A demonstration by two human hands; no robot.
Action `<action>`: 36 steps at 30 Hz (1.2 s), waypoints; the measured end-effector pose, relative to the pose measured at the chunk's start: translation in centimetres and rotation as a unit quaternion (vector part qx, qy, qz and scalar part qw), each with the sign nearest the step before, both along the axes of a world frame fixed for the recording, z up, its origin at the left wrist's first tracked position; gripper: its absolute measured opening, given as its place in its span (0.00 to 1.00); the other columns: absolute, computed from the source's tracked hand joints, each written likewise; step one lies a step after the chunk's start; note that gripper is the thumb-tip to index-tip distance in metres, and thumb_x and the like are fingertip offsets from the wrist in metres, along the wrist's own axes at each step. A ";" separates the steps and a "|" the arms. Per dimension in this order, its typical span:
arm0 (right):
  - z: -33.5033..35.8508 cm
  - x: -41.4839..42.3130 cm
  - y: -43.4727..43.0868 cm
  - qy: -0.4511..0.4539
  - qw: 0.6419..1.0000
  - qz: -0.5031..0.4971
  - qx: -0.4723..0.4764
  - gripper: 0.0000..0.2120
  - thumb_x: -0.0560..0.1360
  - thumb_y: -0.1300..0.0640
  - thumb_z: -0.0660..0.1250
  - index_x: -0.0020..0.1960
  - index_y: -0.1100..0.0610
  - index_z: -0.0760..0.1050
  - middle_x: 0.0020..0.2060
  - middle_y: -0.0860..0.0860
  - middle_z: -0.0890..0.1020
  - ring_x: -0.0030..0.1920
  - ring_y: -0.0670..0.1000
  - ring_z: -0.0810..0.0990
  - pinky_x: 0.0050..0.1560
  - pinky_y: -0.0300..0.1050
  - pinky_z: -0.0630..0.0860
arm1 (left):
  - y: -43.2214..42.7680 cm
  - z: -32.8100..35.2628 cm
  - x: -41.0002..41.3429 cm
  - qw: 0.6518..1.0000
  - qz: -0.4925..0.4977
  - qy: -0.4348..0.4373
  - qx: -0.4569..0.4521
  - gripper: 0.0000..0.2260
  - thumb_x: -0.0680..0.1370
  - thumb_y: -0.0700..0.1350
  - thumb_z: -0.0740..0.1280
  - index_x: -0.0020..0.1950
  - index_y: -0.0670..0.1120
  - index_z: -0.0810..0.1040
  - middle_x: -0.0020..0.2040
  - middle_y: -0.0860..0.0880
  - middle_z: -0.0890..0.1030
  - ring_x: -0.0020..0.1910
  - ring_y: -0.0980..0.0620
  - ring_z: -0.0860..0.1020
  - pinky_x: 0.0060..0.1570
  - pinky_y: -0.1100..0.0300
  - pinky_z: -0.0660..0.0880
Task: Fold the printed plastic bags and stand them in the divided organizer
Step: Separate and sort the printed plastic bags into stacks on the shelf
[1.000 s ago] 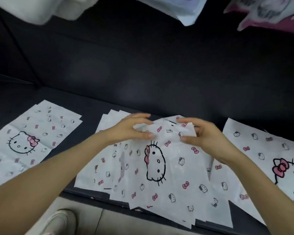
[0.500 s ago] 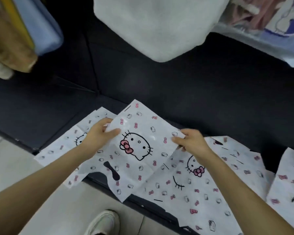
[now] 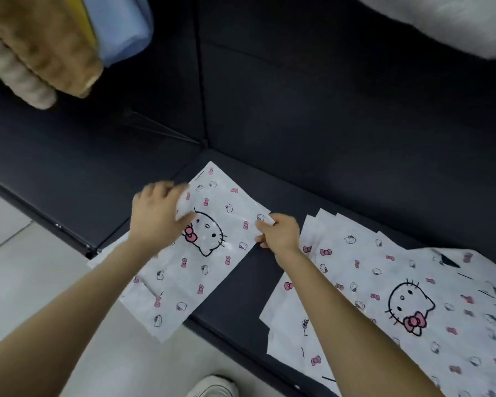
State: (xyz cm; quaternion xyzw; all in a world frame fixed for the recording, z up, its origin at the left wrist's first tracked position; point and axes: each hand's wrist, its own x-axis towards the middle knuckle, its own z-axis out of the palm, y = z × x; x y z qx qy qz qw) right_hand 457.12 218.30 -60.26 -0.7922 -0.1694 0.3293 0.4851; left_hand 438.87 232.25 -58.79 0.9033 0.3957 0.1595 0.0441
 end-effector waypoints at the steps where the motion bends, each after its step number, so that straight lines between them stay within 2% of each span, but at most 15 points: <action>1: -0.3 -0.1 0.2 -0.001 1.000 0.002 -0.004 0.11 0.76 0.65 0.66 0.35 0.57 0.73 0.31 0.49 0.76 0.27 0.48 0.79 0.28 0.40 0.76 | -1.0 -1.4 0.0 0.999 -0.035 0.022 -0.009 0.26 0.70 0.60 0.65 0.59 0.44 0.81 0.55 0.36 0.79 0.53 0.31 0.77 0.50 0.35 0.73; 3: -0.8 0.0 0.2 0.005 1.000 0.007 -0.007 0.08 0.76 0.65 0.66 0.38 0.58 0.74 0.31 0.50 0.76 0.30 0.50 0.80 0.31 0.42 0.79 | -3.0 -4.4 0.1 0.992 -0.087 0.083 -0.044 0.31 0.73 0.68 0.56 0.60 0.46 0.81 0.60 0.36 0.78 0.58 0.30 0.76 0.54 0.33 0.72; 5: -1.1 0.5 -1.2 -0.037 0.998 0.027 -0.030 0.04 0.75 0.62 0.67 0.49 0.61 0.77 0.36 0.51 0.79 0.37 0.52 0.82 0.40 0.46 0.81 | -4.8 -6.7 0.3 0.984 -0.104 0.119 -0.082 0.34 0.76 0.70 0.47 0.63 0.48 0.79 0.63 0.35 0.76 0.62 0.29 0.73 0.58 0.33 0.69; 7: -1.2 1.5 -4.4 -0.163 0.977 0.070 -0.116 0.14 0.76 0.55 0.68 0.60 0.57 0.76 0.47 0.50 0.82 0.48 0.51 0.81 0.50 0.46 0.77 | -5.9 -8.0 0.4 0.983 -0.107 0.124 -0.088 0.34 0.78 0.68 0.44 0.64 0.47 0.78 0.64 0.34 0.75 0.63 0.29 0.72 0.60 0.33 0.68; 9: -1.2 2.4 -9.4 -0.314 0.930 0.061 -0.182 0.19 0.75 0.51 0.69 0.64 0.56 0.75 0.55 0.50 0.81 0.54 0.53 0.80 0.51 0.45 0.73 | -6.5 -8.5 0.6 0.984 -0.107 0.120 -0.082 0.34 0.79 0.66 0.44 0.63 0.46 0.78 0.64 0.34 0.74 0.63 0.29 0.71 0.61 0.33 0.66; 11: -1.7 3.5 -15.0 -0.430 0.883 0.011 -0.188 0.22 0.72 0.51 0.73 0.61 0.60 0.77 0.55 0.55 0.82 0.53 0.60 0.81 0.51 0.50 0.75 | -6.7 -8.3 0.9 0.989 -0.098 0.088 -0.065 0.31 0.78 0.64 0.49 0.63 0.44 0.78 0.63 0.33 0.74 0.64 0.30 0.70 0.63 0.34 0.65; 13: -3.0 4.6 -19.6 -0.480 0.847 -0.034 -0.227 0.26 0.70 0.46 0.73 0.59 0.64 0.78 0.54 0.61 0.82 0.53 0.64 0.81 0.54 0.58 0.75 | -7.2 -7.6 1.9 0.993 -0.094 0.047 -0.056 0.27 0.75 0.60 0.55 0.60 0.42 0.79 0.62 0.33 0.75 0.63 0.30 0.71 0.62 0.34 0.66; 15: -4.9 5.3 -22.9 -0.489 0.822 -0.028 -0.288 0.31 0.70 0.39 0.64 0.57 0.65 0.79 0.54 0.63 0.81 0.55 0.65 0.80 0.56 0.63 0.74 | -8.4 -6.8 3.3 0.993 -0.107 0.001 -0.055 0.23 0.74 0.56 0.58 0.56 0.41 0.81 0.59 0.35 0.78 0.59 0.32 0.75 0.59 0.37 0.70; 19: -6.9 4.8 -24.9 -0.472 0.840 -0.038 -0.266 0.26 0.72 0.42 0.58 0.52 0.62 0.83 0.55 0.62 0.82 0.55 0.67 0.80 0.54 0.65 0.76 | -12.3 -6.0 5.9 0.978 -0.161 -0.099 -0.091 0.18 0.73 0.54 0.61 0.47 0.43 0.83 0.48 0.42 0.81 0.46 0.38 0.79 0.49 0.49 0.75; 23: -6.9 4.1 -23.8 -0.483 0.850 -0.057 -0.200 0.20 0.75 0.49 0.58 0.48 0.60 0.84 0.50 0.57 0.84 0.52 0.64 0.82 0.50 0.62 0.78 | -15.9 -5.4 7.9 0.948 -0.205 -0.153 -0.187 0.19 0.73 0.57 0.60 0.43 0.44 0.84 0.38 0.48 0.79 0.37 0.45 0.77 0.43 0.60 0.70; 26: -5.8 3.1 -22.4 -0.437 0.882 -0.121 -0.129 0.12 0.75 0.54 0.66 0.50 0.60 0.84 0.49 0.56 0.85 0.49 0.59 0.84 0.47 0.55 0.81 | -17.8 -3.8 8.9 0.906 -0.190 -0.124 -0.357 0.24 0.74 0.64 0.61 0.53 0.45 0.82 0.43 0.51 0.79 0.45 0.51 0.78 0.49 0.61 0.72; 29: -4.0 1.5 -20.5 -0.331 0.926 -0.161 -0.089 0.12 0.76 0.53 0.69 0.57 0.58 0.82 0.49 0.51 0.85 0.46 0.51 0.83 0.43 0.35 0.75 | -19.1 -2.1 9.5 0.812 -0.123 -0.105 -0.561 0.32 0.71 0.70 0.64 0.66 0.49 0.74 0.54 0.53 0.80 0.52 0.56 0.80 0.55 0.64 0.74; 32: -3.3 0.2 -19.3 -0.316 0.945 -0.067 -0.041 0.12 0.75 0.54 0.70 0.57 0.55 0.82 0.51 0.47 0.84 0.49 0.45 0.82 0.46 0.24 0.70 | -18.7 -0.9 9.7 0.750 -0.039 -0.181 -0.634 0.29 0.70 0.68 0.66 0.59 0.47 0.75 0.49 0.50 0.80 0.45 0.53 0.82 0.45 0.59 0.80; 34: -3.0 -0.4 -18.8 -0.361 0.933 0.003 0.000 0.10 0.75 0.54 0.70 0.54 0.54 0.83 0.52 0.47 0.84 0.52 0.44 0.82 0.50 0.28 0.74 | -17.6 -0.5 9.4 0.757 -0.006 -0.200 -0.622 0.21 0.73 0.65 0.67 0.49 0.47 0.77 0.43 0.51 0.80 0.42 0.53 0.80 0.41 0.57 0.78; 36: -3.3 -0.6 -18.6 -0.418 0.905 0.071 0.029 0.12 0.75 0.50 0.67 0.52 0.53 0.84 0.52 0.46 0.84 0.53 0.44 0.81 0.51 0.39 0.79 | -16.3 -0.1 8.6 0.774 0.006 -0.204 -0.600 0.13 0.74 0.57 0.70 0.50 0.48 0.78 0.45 0.52 0.83 0.45 0.53 0.82 0.47 0.54 0.79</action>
